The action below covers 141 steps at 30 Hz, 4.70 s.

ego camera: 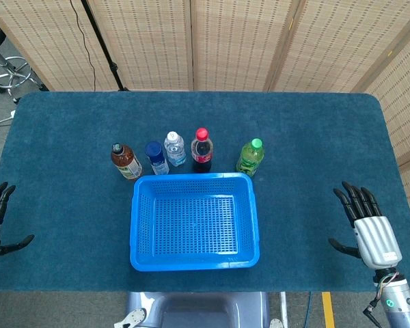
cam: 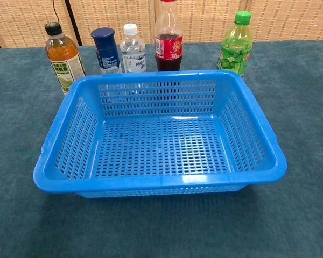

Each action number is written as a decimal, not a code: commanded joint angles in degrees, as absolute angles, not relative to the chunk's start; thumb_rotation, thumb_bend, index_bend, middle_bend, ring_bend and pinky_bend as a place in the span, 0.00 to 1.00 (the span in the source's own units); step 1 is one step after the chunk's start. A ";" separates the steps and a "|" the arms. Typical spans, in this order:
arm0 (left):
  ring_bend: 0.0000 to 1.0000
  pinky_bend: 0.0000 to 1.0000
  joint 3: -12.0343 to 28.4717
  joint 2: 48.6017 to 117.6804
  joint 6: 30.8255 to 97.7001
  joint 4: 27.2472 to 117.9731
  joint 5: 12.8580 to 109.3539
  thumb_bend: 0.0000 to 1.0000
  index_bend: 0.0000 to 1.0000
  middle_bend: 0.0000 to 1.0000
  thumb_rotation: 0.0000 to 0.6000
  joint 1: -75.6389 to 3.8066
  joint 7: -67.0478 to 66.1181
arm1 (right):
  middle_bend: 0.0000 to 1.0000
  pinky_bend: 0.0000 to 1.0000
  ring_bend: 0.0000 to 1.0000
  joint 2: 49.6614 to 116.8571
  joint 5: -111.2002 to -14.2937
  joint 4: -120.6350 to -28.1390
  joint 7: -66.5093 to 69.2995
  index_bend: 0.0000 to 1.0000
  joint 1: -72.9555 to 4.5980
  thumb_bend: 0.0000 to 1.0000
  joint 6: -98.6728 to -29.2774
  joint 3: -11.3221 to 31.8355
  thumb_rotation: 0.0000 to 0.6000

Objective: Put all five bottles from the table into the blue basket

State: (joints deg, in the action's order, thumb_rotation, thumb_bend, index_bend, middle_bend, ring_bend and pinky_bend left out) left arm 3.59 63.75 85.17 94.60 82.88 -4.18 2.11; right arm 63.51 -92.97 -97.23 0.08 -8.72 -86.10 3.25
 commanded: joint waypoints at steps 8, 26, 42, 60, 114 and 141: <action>0.00 0.00 3.30 63.81 85.32 94.94 83.38 0.07 0.00 0.00 1.00 -4.10 1.56 | 0.00 0.00 0.00 63.32 -92.46 -96.27 2.48 0.00 -9.61 0.00 -84.20 3.24 1.00; 0.00 0.00 6.40 60.10 82.79 101.02 78.72 0.07 0.00 0.00 1.00 -5.98 1.78 | 0.00 0.00 0.00 67.18 -83.04 -75.74 37.61 0.00 -27.08 0.00 -60.14 12.43 1.00; 0.00 0.00 7.22 60.26 80.93 100.58 76.38 0.07 0.00 0.00 1.00 -7.24 0.89 | 0.00 0.00 0.00 76.42 -83.98 -63.92 58.43 0.00 -40.30 0.00 -45.66 12.79 1.00; 0.00 0.00 7.91 60.84 78.78 99.65 74.37 0.07 0.00 0.00 1.00 -8.78 0.52 | 0.00 0.00 0.00 87.28 -80.07 -56.92 56.27 0.00 -49.40 0.00 -39.71 14.39 1.00; 0.00 0.00 6.27 59.02 81.95 99.71 78.85 0.07 0.00 0.00 1.00 -6.78 6.70 | 0.79 0.63 0.76 80.80 -71.43 -94.20 26.43 0.65 -41.25 0.02 -55.35 16.37 1.00; 0.00 0.00 5.65 58.47 82.66 99.75 80.61 0.07 0.00 0.00 1.00 -6.35 7.78 | 0.00 0.00 0.00 66.82 -74.12 -87.88 40.02 0.00 -45.18 0.00 -42.38 17.55 1.00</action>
State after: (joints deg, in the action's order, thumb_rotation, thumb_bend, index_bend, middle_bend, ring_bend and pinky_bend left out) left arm 5.69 58.42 82.59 99.71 80.57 -6.37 7.83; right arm 66.87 -75.50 -90.51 37.57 -43.65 -45.10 16.50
